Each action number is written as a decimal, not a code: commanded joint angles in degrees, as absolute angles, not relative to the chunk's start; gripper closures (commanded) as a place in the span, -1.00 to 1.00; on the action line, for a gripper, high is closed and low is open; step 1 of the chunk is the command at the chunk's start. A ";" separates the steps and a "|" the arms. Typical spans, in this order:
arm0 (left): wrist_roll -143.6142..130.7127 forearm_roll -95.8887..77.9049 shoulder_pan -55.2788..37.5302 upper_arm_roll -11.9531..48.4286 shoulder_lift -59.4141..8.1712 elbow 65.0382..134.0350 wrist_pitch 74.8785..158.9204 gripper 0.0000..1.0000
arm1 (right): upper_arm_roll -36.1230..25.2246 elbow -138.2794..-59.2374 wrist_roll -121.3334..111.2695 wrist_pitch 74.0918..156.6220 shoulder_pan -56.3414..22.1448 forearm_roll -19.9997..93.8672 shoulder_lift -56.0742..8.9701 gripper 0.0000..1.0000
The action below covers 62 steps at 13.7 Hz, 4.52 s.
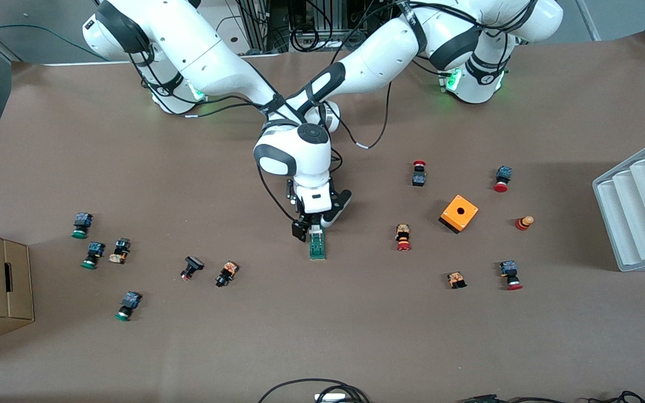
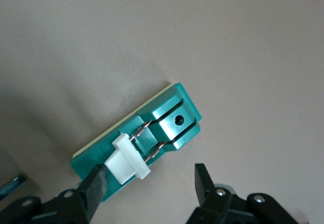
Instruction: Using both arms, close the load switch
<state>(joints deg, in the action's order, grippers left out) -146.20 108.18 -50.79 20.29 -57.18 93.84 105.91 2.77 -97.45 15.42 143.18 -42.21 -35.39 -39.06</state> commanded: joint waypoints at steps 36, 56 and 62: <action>-147.66 108.90 -51.77 19.69 -58.18 93.08 104.77 -1.00 | 1.76 -94.04 10.99 143.79 -42.01 -36.04 -39.64 -0.28; -147.22 108.81 -51.77 19.07 -58.36 93.16 103.37 -1.00 | 1.23 -94.04 10.72 143.88 -42.01 -36.21 -39.82 -0.08; -147.13 108.81 -51.94 18.98 -58.71 92.99 101.87 -1.00 | 1.23 -94.04 10.81 143.88 -42.01 -36.04 -39.81 -0.02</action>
